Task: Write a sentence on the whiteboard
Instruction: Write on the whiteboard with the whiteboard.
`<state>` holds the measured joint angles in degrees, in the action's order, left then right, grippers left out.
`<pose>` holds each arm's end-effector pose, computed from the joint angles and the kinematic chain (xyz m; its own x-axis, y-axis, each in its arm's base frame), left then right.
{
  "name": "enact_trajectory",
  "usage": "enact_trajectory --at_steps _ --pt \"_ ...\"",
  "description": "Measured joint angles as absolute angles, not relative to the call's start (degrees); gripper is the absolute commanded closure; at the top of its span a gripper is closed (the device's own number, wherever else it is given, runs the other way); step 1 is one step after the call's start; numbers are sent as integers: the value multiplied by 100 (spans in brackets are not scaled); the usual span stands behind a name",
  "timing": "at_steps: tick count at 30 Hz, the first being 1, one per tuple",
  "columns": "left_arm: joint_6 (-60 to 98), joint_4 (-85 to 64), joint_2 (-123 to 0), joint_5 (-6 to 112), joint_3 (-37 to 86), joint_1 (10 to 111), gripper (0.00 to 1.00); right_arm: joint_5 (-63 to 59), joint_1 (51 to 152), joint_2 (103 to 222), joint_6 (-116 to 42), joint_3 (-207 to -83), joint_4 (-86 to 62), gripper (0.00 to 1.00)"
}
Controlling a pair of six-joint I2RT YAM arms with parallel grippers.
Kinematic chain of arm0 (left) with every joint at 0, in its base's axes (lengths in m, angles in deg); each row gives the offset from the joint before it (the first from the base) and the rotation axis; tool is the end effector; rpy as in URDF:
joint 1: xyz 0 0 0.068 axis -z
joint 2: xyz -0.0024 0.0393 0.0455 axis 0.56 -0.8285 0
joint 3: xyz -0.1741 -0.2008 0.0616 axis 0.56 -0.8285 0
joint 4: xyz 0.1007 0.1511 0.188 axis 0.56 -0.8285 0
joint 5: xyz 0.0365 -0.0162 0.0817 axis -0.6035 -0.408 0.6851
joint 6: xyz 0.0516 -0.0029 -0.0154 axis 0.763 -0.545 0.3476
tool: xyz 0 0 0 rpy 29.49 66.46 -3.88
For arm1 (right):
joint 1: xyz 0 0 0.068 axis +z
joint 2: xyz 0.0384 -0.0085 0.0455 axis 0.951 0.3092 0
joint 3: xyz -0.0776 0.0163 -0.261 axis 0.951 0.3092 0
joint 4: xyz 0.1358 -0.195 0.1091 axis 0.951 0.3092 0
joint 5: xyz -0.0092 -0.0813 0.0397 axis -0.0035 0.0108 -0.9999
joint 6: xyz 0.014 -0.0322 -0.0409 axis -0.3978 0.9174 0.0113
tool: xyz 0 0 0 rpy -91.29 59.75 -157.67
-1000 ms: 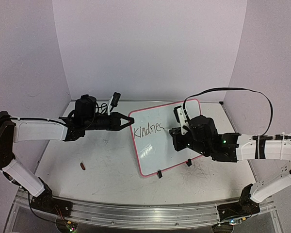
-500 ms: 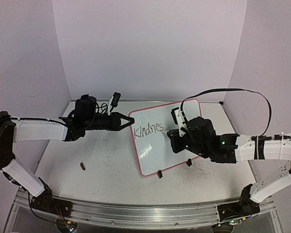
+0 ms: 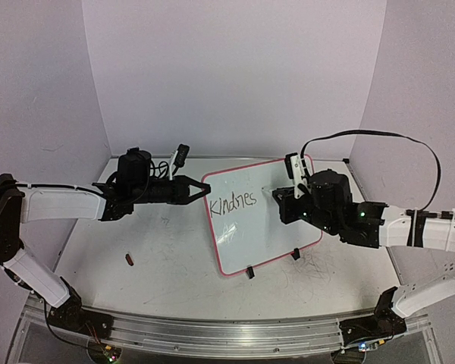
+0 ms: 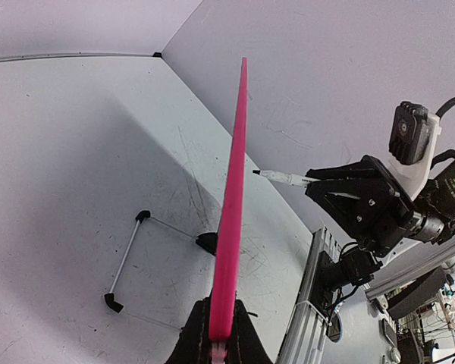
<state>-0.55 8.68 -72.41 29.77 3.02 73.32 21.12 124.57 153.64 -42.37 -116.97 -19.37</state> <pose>0.2494 -0.2281 0.2606 -0.6470 -0.0453 -0.7612 0.6983 0.3656 -0.6153 0.1838 0.2246 0.2833 -0.3103 -0.0744 -0.9477 -0.5558 0.8230 0.1174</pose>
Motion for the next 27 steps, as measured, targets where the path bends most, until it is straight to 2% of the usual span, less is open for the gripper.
enact_trajectory --at_steps 27 --pt "-55 866 -7241 2980 302 7337 100 2064 12471 15645 -4181 -11699 -2071 100"
